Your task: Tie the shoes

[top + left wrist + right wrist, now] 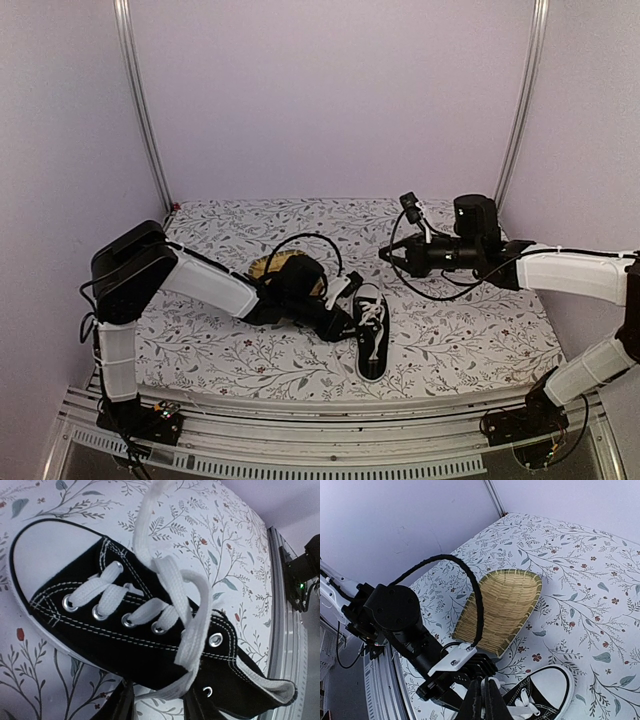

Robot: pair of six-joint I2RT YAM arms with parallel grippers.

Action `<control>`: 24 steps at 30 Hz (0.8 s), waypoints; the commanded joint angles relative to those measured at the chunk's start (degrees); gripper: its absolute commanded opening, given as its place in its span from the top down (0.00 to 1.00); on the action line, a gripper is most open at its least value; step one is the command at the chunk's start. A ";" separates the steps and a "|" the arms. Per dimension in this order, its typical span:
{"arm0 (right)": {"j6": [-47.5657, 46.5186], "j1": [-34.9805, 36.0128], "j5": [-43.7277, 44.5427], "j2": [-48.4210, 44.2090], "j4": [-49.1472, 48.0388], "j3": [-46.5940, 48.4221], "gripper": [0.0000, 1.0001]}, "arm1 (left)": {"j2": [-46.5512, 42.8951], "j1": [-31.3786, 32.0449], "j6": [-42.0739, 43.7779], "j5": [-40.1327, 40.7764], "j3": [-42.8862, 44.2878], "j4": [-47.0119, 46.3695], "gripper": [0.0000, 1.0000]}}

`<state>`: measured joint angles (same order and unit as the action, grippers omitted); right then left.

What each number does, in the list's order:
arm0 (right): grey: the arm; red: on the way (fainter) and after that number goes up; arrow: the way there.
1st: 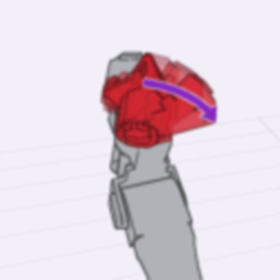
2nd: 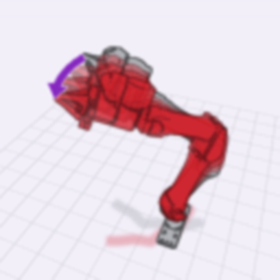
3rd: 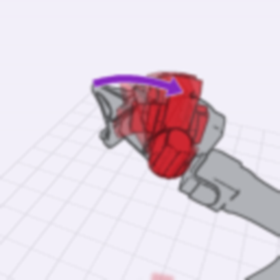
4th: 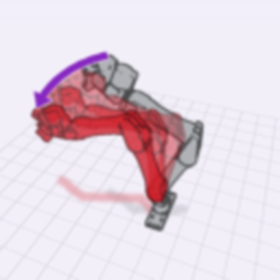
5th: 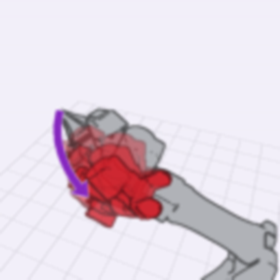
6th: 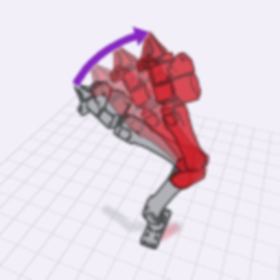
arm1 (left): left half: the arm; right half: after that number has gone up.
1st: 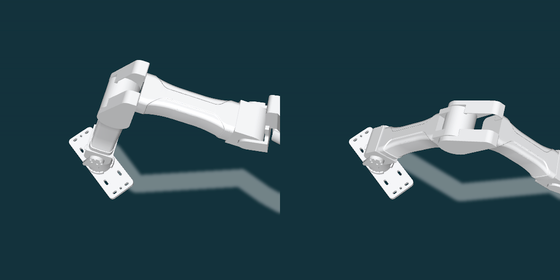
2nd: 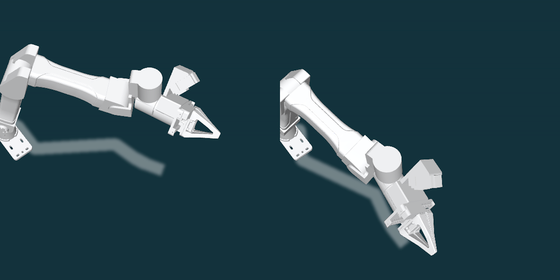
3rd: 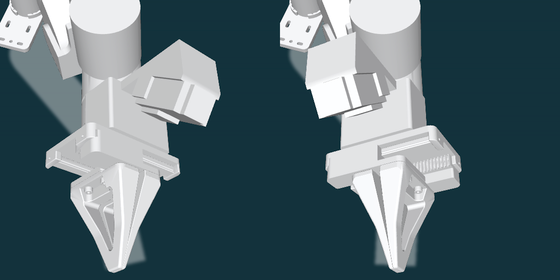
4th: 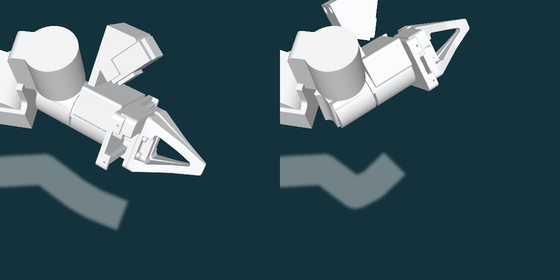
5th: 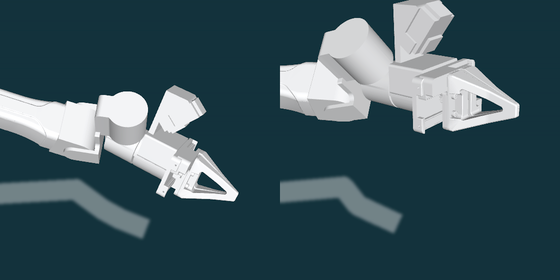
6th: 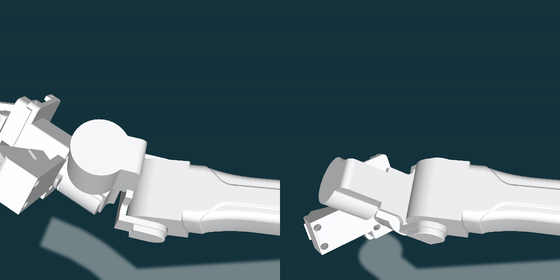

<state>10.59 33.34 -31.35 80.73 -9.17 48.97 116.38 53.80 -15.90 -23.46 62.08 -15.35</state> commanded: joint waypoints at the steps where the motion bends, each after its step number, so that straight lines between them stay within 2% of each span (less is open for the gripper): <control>1: 0.59 -0.21 1.31 -2.43 -1.25 -1.57 0.98 | 1.56 1.25 0.90 0.53 2.43 -1.33 0.68; 4: 0.80 -0.25 1.71 -2.97 -1.21 -2.22 0.98 | 1.49 1.56 1.05 1.78 2.85 -1.35 0.73; 8: 1.65 -0.30 4.15 -4.51 -0.71 -3.32 0.98 | 1.12 1.66 1.09 2.94 2.59 -1.12 0.88; 11: 2.38 -0.34 9.07 -6.84 1.31 -4.36 0.98 | 0.15 1.74 0.77 4.16 1.37 -1.51 1.00; 15: 5.13 -2.38 21.02 -9.75 8.32 -5.47 0.98 | -1.95 1.75 -0.11 6.45 -0.45 -2.02 1.00; 18: 9.59 -7.94 26.38 -12.26 13.30 -7.67 0.98 | -3.09 1.74 -0.81 7.29 -1.71 -1.56 1.00; 24: 17.56 -26.94 29.41 -18.51 17.61 -15.23 0.98 | -6.44 1.79 -2.25 8.12 -5.02 -2.17 1.00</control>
<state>21.63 15.11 -7.40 66.19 3.09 38.09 113.08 54.78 -16.82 -16.71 58.96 -15.73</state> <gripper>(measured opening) 0.022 0.003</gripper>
